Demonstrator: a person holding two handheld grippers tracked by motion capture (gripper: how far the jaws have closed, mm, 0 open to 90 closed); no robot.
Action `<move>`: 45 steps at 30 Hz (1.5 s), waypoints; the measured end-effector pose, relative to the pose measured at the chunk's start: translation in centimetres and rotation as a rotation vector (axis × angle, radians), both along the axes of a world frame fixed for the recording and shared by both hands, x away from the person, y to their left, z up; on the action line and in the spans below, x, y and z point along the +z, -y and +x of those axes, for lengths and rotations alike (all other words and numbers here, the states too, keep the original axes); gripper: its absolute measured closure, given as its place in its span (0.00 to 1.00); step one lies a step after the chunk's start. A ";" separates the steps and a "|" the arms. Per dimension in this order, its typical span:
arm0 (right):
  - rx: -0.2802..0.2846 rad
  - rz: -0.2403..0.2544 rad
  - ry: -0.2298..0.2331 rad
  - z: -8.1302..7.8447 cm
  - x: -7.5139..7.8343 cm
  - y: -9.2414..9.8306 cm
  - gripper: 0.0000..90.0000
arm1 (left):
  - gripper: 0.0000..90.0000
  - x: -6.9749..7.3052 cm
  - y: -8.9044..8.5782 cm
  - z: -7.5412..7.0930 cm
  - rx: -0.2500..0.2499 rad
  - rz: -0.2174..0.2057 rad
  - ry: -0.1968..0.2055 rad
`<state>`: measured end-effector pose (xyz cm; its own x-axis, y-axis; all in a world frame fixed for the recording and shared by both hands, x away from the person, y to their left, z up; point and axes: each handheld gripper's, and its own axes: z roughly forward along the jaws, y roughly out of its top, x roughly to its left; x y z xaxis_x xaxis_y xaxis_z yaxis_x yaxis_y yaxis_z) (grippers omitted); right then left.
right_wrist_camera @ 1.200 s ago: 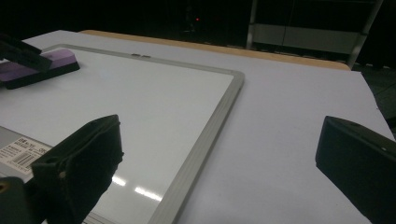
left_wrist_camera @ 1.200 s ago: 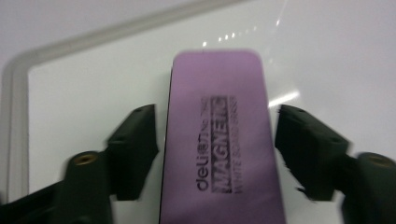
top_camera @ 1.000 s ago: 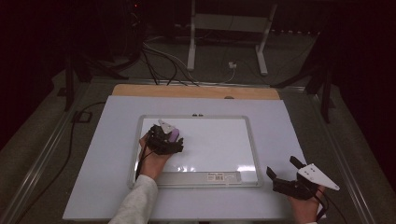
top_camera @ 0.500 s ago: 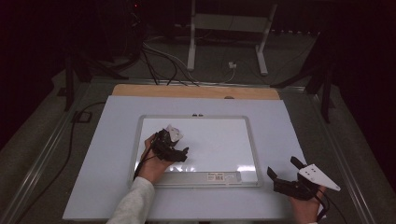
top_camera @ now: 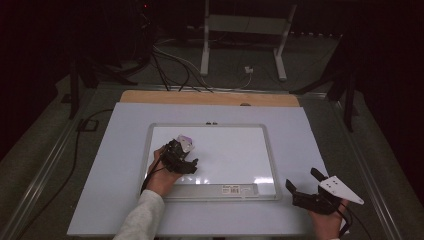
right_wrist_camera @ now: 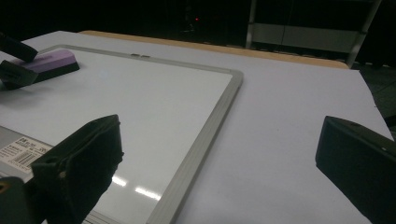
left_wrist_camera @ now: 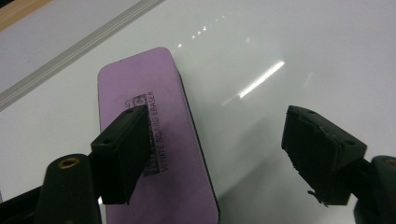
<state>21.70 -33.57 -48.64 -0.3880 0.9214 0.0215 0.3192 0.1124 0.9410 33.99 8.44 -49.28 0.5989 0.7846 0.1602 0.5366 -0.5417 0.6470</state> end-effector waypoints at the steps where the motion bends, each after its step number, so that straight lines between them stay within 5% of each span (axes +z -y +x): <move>1: -0.001 0.001 0.001 0.0 0.0 0.0 0.01 | 0.29 0.0 0.0 0.0 0.001 0.002 -0.001; 20: -0.001 0.001 0.003 0.0 0.0 0.0 0.01 | 0.35 0.2 -0.7 0.6 0.040 -0.059 -0.022; 25: -0.002 0.001 0.000 0.0 0.0 0.0 0.01 | 0.33 0.3 -0.8 0.6 0.065 -0.036 0.026; 28: 0.000 0.001 -0.001 0.0 0.0 0.0 0.01 | 0.33 -0.1 -0.9 0.9 0.073 -0.009 0.017; 41: 0.002 0.001 0.002 0.0 0.0 0.0 0.01 | 0.33 0.0 -2.7 2.3 0.164 -0.023 0.005; 45: -0.001 0.003 -0.002 0.0 0.0 0.0 0.01 | 0.43 0.1 -3.1 2.3 0.187 -0.020 0.020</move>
<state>21.72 -33.57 -48.67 -0.3874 0.9216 0.0253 0.3207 0.1089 0.9409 36.30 11.52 -49.17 0.4395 0.8850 0.1540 0.6133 -0.4209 0.6684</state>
